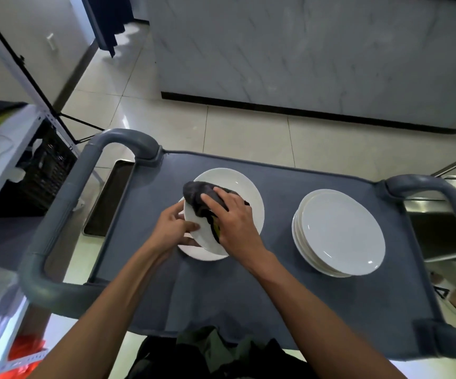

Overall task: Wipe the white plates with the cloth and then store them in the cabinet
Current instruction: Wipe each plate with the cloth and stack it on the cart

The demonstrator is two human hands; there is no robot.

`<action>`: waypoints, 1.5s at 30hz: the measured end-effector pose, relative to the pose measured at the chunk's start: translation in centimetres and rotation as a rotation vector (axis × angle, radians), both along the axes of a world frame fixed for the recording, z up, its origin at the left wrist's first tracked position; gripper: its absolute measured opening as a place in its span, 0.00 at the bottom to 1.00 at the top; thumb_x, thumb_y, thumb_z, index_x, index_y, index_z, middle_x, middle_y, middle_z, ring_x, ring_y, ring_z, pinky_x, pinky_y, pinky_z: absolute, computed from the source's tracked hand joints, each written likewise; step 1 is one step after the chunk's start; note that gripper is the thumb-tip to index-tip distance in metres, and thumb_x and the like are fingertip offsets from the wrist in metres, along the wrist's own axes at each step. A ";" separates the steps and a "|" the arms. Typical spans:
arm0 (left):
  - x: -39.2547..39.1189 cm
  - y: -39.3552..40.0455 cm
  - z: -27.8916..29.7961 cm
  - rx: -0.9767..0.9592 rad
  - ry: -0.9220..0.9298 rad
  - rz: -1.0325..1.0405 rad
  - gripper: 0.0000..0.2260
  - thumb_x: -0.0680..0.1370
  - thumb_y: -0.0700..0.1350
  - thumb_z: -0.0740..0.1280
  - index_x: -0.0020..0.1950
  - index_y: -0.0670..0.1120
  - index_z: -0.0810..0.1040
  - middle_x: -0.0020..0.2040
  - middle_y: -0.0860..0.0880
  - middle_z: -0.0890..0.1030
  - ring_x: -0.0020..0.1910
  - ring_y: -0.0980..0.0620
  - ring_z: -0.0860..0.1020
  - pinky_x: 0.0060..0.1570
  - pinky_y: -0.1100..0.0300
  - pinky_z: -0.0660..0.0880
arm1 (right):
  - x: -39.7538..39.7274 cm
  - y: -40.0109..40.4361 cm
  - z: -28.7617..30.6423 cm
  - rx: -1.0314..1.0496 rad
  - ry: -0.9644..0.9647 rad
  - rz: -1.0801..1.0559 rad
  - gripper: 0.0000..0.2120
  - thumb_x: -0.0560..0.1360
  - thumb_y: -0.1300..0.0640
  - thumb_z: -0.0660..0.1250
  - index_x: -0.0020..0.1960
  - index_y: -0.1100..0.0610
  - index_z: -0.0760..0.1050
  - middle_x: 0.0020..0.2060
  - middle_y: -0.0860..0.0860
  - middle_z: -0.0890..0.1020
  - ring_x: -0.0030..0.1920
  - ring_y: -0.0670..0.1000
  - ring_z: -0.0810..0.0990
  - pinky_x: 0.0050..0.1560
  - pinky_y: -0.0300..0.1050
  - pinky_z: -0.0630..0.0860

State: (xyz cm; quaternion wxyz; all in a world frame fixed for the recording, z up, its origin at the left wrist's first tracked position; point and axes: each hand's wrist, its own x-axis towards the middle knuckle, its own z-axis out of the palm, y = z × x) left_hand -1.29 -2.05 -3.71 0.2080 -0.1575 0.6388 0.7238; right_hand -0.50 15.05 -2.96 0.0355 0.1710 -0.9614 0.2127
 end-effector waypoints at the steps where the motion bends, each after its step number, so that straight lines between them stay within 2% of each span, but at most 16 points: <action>1: -0.1 0.5 0.5 0.004 0.017 -0.006 0.25 0.75 0.24 0.64 0.63 0.48 0.82 0.48 0.42 0.86 0.46 0.41 0.85 0.38 0.44 0.83 | -0.3 0.5 0.6 -0.002 0.021 -0.007 0.32 0.71 0.67 0.67 0.74 0.51 0.70 0.72 0.58 0.70 0.67 0.62 0.71 0.56 0.61 0.73; 5: 0.0 2.6 2.3 0.016 0.082 -0.013 0.26 0.74 0.24 0.64 0.60 0.51 0.83 0.48 0.43 0.86 0.45 0.40 0.85 0.38 0.42 0.83 | -2.0 3.3 3.3 -0.018 0.082 -0.072 0.29 0.75 0.65 0.65 0.74 0.51 0.70 0.73 0.57 0.70 0.68 0.61 0.70 0.60 0.62 0.72; 8: 0.0 4.6 3.5 0.029 0.118 0.004 0.27 0.74 0.24 0.65 0.59 0.53 0.83 0.48 0.42 0.86 0.43 0.39 0.85 0.36 0.44 0.83 | -3.2 6.1 5.2 -0.037 0.120 -0.120 0.26 0.77 0.63 0.64 0.74 0.52 0.70 0.73 0.57 0.70 0.68 0.61 0.70 0.64 0.61 0.70; 14: 0.6 9.1 5.5 0.051 0.142 0.037 0.26 0.72 0.25 0.65 0.59 0.52 0.84 0.46 0.43 0.86 0.39 0.41 0.84 0.36 0.48 0.82 | -3.5 12.4 8.0 -0.046 0.150 -0.193 0.26 0.79 0.61 0.63 0.76 0.48 0.66 0.74 0.53 0.68 0.69 0.58 0.67 0.66 0.59 0.69; 18: 1.4 12.2 6.5 0.064 0.156 0.058 0.27 0.72 0.26 0.65 0.61 0.53 0.83 0.47 0.42 0.86 0.39 0.42 0.83 0.38 0.43 0.82 | -2.7 16.5 8.9 -0.041 0.135 -0.262 0.26 0.78 0.62 0.63 0.75 0.47 0.67 0.73 0.53 0.69 0.68 0.58 0.67 0.66 0.60 0.69; 21: 2.0 14.6 7.0 0.090 0.147 0.095 0.27 0.72 0.26 0.65 0.64 0.50 0.82 0.49 0.40 0.85 0.40 0.41 0.82 0.42 0.38 0.83 | -1.6 19.3 9.0 -0.026 0.106 -0.298 0.26 0.78 0.61 0.63 0.75 0.47 0.67 0.73 0.53 0.69 0.67 0.58 0.67 0.65 0.60 0.69; 26: 2.7 18.5 7.6 0.150 0.136 0.192 0.25 0.73 0.25 0.63 0.59 0.50 0.83 0.48 0.41 0.83 0.36 0.44 0.82 0.35 0.48 0.82 | 0.9 23.0 8.3 -0.034 0.066 -0.312 0.27 0.77 0.60 0.63 0.75 0.48 0.67 0.71 0.52 0.70 0.65 0.58 0.68 0.64 0.58 0.71; 29: 3.0 20.7 7.7 0.165 0.131 0.218 0.25 0.74 0.25 0.62 0.65 0.44 0.79 0.47 0.42 0.85 0.39 0.39 0.84 0.36 0.46 0.82 | 2.7 24.4 7.6 -0.099 0.030 -0.295 0.28 0.77 0.59 0.64 0.76 0.49 0.66 0.72 0.52 0.70 0.66 0.58 0.67 0.66 0.57 0.70; 34: 3.6 24.2 7.9 0.167 0.161 0.239 0.25 0.74 0.25 0.62 0.62 0.51 0.80 0.46 0.44 0.87 0.42 0.38 0.85 0.39 0.44 0.83 | 5.4 25.0 7.0 -0.223 0.024 -0.269 0.28 0.78 0.57 0.65 0.77 0.51 0.64 0.73 0.52 0.69 0.67 0.58 0.67 0.69 0.56 0.67; 38: 4.0 26.5 8.3 0.172 0.192 0.236 0.23 0.75 0.26 0.63 0.59 0.50 0.82 0.49 0.40 0.86 0.44 0.38 0.85 0.41 0.45 0.83 | 6.9 24.7 7.2 -0.280 0.068 -0.226 0.27 0.79 0.56 0.65 0.76 0.51 0.65 0.73 0.52 0.69 0.68 0.57 0.67 0.70 0.54 0.66; 45: 4.7 28.0 8.6 0.160 0.218 0.235 0.22 0.75 0.27 0.63 0.58 0.51 0.82 0.48 0.41 0.86 0.45 0.36 0.85 0.42 0.43 0.84 | 7.3 27.7 7.2 -0.261 0.085 -0.205 0.26 0.77 0.59 0.67 0.74 0.48 0.69 0.72 0.50 0.71 0.68 0.56 0.69 0.69 0.54 0.68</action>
